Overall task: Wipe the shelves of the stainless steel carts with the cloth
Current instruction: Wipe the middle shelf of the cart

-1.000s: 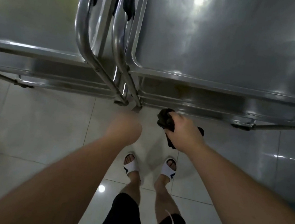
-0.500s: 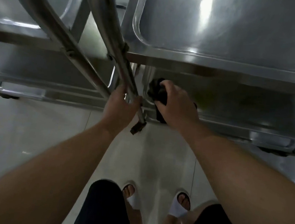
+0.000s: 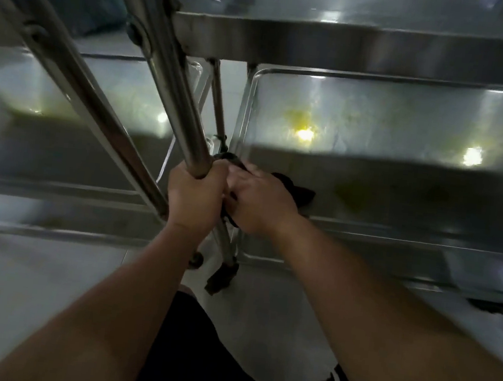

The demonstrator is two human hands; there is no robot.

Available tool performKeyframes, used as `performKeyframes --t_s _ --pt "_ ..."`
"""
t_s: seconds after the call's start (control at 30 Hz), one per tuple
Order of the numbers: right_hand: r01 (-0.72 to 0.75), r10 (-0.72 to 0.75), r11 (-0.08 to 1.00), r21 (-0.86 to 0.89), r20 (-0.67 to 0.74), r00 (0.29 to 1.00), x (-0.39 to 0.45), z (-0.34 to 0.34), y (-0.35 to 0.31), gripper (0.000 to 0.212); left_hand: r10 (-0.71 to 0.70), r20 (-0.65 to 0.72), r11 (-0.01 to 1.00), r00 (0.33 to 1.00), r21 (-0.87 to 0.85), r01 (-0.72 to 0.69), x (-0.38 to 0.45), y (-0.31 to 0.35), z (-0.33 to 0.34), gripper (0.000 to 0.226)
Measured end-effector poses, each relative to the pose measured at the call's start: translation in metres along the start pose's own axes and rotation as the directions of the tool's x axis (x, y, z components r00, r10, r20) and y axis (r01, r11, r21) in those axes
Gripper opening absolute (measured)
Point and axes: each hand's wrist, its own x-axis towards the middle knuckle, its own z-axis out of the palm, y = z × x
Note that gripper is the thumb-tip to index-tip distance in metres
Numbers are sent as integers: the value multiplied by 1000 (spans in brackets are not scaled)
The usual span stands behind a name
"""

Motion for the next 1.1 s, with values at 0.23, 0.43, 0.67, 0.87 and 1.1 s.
performKeyframes --t_s 0.23,0.43,0.67,0.87,1.1 --pt "-149 149 987 -68 -3 989 -11 -1 17 59 -21 -6 996 1000 89 21 1 2 -2 31" --pt "-331 314 936 -122 -143 939 -71 -25 98 66 -26 40 995 999 101 22 0 4 -6 25" --pt "-718 684 692 -74 -252 685 -146 -79 224 60 -4 23 995 1000 97 1 1 2 -4 28" --pt "-746 727 664 49 -274 629 -65 -53 152 58 22 9 998 1000 58 -23 2 2 -1 25" --pt "-308 310 951 31 -75 948 64 -7 23 60 90 -12 995 996 41 -89 4 0 1 29"
